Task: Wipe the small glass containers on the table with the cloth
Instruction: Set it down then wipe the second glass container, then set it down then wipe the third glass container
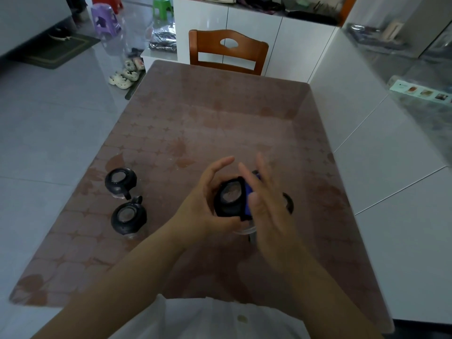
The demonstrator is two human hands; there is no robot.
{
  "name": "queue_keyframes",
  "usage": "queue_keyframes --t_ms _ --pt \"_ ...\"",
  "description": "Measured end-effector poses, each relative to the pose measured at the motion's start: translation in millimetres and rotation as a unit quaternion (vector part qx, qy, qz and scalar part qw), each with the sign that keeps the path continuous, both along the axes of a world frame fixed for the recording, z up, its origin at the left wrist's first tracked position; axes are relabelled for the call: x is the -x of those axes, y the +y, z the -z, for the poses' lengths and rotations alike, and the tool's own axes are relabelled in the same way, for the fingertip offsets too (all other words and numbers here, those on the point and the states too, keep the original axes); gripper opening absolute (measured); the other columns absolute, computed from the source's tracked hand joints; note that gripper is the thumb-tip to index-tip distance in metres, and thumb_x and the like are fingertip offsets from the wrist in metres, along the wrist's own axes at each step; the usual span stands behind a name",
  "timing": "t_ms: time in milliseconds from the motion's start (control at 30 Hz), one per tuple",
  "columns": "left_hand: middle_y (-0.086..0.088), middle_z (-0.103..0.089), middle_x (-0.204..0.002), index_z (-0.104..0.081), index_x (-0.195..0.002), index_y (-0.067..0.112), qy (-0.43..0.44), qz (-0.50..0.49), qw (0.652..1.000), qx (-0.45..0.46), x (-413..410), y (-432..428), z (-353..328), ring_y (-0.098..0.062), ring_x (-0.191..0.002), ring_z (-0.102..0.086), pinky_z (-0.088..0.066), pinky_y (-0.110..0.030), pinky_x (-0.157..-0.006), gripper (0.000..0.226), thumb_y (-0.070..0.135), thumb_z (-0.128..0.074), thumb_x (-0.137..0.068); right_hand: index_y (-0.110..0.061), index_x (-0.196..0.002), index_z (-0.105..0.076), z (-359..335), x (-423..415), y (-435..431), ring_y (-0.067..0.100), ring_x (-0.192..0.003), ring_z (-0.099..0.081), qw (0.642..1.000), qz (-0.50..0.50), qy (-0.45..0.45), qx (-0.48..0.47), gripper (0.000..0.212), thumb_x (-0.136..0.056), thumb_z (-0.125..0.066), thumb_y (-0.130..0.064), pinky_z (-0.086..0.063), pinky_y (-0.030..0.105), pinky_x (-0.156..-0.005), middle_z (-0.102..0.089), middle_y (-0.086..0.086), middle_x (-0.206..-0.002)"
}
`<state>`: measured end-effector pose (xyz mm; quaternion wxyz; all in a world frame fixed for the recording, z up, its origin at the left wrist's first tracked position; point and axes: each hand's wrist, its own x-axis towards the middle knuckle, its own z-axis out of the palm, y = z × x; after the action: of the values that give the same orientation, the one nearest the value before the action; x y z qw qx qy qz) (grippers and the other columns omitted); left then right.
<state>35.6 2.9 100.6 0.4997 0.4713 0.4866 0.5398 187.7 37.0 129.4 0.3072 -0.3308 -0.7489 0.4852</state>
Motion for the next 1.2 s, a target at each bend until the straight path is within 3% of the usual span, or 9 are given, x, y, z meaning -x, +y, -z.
queue_keyframes --t_ms 167,333,500,533,633,733,867,1067,1200 --pt "0.011 -0.062 -0.120 -0.030 -0.139 0.032 0.030 0.001 0.999 0.011 -1 4 2 -0.013 -0.115 -0.061 -0.051 -0.034 -0.097 0.099 0.010 -0.082 -0.058 -0.063 -0.127 -0.013 9 7 1 -0.033 -0.123 0.005 0.998 0.027 0.018 0.050 0.046 -0.090 -0.033 -0.044 -0.017 -0.008 -0.095 0.017 -0.025 -0.152" --pt "0.008 -0.062 -0.120 -0.029 -0.139 0.032 0.015 0.016 1.000 0.016 -1 0 5 -0.015 -0.115 -0.061 -0.051 -0.032 -0.096 0.096 -0.001 -0.078 -0.064 -0.064 -0.126 -0.014 13 2 4 -0.030 -0.120 -0.021 0.985 0.039 0.094 0.139 0.051 -0.088 -0.038 -0.040 -0.032 0.000 -0.095 -0.009 -0.045 -0.137" --pt "0.005 -0.064 -0.119 -0.031 -0.136 0.038 -0.017 0.012 0.999 0.024 2 -5 6 -0.017 -0.115 -0.061 -0.052 -0.027 -0.090 0.095 0.010 -0.079 -0.060 -0.064 -0.128 -0.028 30 -6 12 0.012 -0.136 -0.035 0.960 0.085 0.149 0.222 0.055 -0.082 -0.048 -0.040 -0.040 0.041 -0.108 -0.021 -0.015 -0.154" --pt "0.006 -0.065 -0.118 -0.032 -0.135 0.038 -0.017 0.005 1.000 0.024 3 -4 6 -0.016 -0.115 -0.061 -0.053 -0.026 -0.090 0.095 0.010 -0.080 -0.059 -0.063 -0.126 -0.031 35 -9 12 0.014 -0.135 -0.038 0.955 0.101 0.149 0.235 0.054 -0.081 -0.049 -0.039 -0.042 0.042 -0.106 -0.026 -0.012 -0.153" --pt "0.014 -0.065 -0.116 -0.031 -0.134 0.039 0.005 -0.014 0.999 0.032 11 -3 8 -0.009 -0.114 -0.061 -0.052 -0.023 -0.091 0.096 0.007 -0.082 -0.060 -0.062 -0.119 -0.036 53 -21 11 0.004 -0.116 -0.056 0.941 0.143 0.137 0.273 0.050 -0.077 -0.052 -0.038 -0.054 0.028 -0.088 -0.046 -0.008 -0.142" --pt "0.018 -0.064 -0.117 -0.033 -0.133 0.044 0.021 -0.024 0.998 0.055 19 -1 16 -0.006 -0.114 -0.060 -0.052 -0.024 -0.093 0.096 0.019 -0.084 -0.056 -0.062 -0.120 -0.033 65 -36 9 0.010 -0.115 -0.056 0.938 0.186 0.084 0.282 0.048 -0.082 -0.052 -0.040 -0.050 0.029 -0.086 -0.041 -0.010 -0.145" --pt "0.016 -0.061 -0.118 -0.032 -0.132 0.045 0.063 -0.034 0.993 0.089 21 8 31 -0.005 -0.114 -0.059 -0.049 -0.027 -0.096 0.098 0.021 -0.089 -0.056 -0.037 -0.142 -0.023 71 -59 8 0.003 -0.104 -0.047 0.930 0.232 0.036 0.284 0.052 -0.096 -0.041 -0.022 -0.044 0.006 -0.066 -0.035 -0.015 -0.135" --pt "0.004 -0.050 -0.125 -0.025 -0.141 0.033 0.158 -0.034 0.979 0.127 4 48 62 -0.011 -0.108 -0.053 -0.042 -0.027 -0.096 0.095 0.011 -0.083 -0.069 -0.033 -0.142 -0.026 79 -86 2 0.006 -0.100 -0.053 0.910 0.267 0.013 0.318 0.049 -0.096 -0.041 -0.023 -0.045 0.024 -0.086 -0.044 -0.003 -0.139" --pt "0.006 -0.046 -0.116 -0.024 -0.143 0.030 0.214 -0.044 0.964 0.152 -11 84 95 -0.023 -0.117 -0.050 -0.037 -0.044 -0.108 0.099 0.017 -0.085 -0.066 -0.031 -0.139 -0.029 82 -102 -1 0.001 -0.092 -0.056 0.889 0.294 0.021 0.350 0.045 -0.097 -0.039 -0.022 -0.047 0.023 -0.077 -0.055 -0.001 -0.123"
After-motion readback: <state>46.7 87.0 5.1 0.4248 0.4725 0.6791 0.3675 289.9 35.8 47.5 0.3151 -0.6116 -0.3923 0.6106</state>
